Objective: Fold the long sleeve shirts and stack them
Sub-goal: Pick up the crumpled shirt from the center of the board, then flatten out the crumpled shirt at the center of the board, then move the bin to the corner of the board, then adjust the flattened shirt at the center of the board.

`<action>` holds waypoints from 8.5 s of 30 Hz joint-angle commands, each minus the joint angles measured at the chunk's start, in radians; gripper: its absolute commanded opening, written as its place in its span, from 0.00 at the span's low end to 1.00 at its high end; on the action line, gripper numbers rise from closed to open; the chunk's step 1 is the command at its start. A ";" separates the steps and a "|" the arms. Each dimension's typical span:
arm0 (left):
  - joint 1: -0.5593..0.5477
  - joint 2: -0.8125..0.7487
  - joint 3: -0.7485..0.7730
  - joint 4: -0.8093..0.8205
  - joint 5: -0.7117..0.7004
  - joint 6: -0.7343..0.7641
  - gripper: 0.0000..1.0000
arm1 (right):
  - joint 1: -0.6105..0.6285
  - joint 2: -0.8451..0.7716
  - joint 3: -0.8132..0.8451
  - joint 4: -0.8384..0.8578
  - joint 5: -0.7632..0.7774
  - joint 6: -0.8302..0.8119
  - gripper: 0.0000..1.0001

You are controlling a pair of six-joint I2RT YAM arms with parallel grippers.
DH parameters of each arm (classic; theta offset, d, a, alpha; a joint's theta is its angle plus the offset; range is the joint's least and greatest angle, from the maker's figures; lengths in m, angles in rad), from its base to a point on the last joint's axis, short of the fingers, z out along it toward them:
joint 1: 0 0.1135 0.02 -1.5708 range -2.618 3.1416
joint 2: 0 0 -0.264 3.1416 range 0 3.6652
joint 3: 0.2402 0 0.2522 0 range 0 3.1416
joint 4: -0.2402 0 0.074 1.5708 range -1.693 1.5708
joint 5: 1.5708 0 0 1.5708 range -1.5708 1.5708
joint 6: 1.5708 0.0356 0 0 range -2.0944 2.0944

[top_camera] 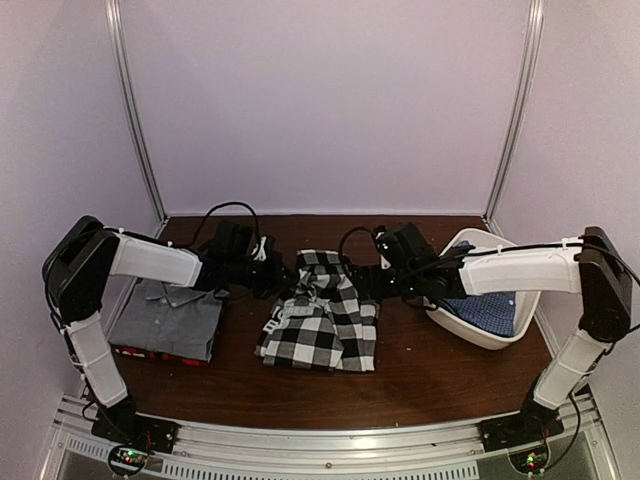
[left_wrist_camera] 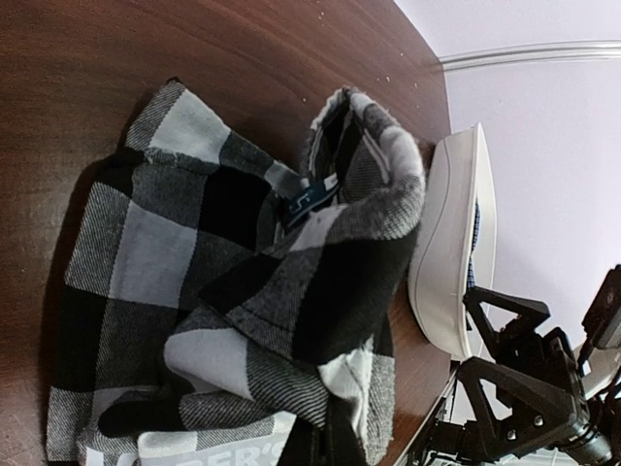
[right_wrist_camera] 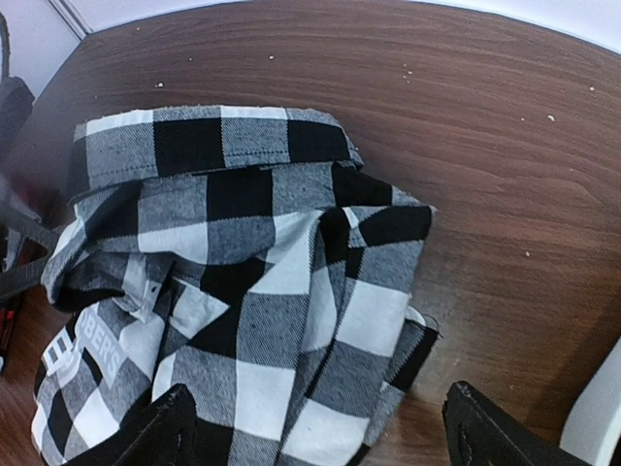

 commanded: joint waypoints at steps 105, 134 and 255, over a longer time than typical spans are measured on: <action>0.269 -0.057 0.403 -0.487 0.011 0.550 0.80 | -0.401 0.155 0.284 -0.018 -0.329 0.005 0.73; 0.151 -0.053 -0.006 -0.294 -0.146 0.383 0.82 | -0.411 -0.064 -0.207 -0.005 -0.148 0.107 0.84; 0.001 -0.394 -0.334 -0.450 -0.299 0.328 0.53 | -0.220 -0.062 -0.023 -0.208 -0.001 0.064 0.89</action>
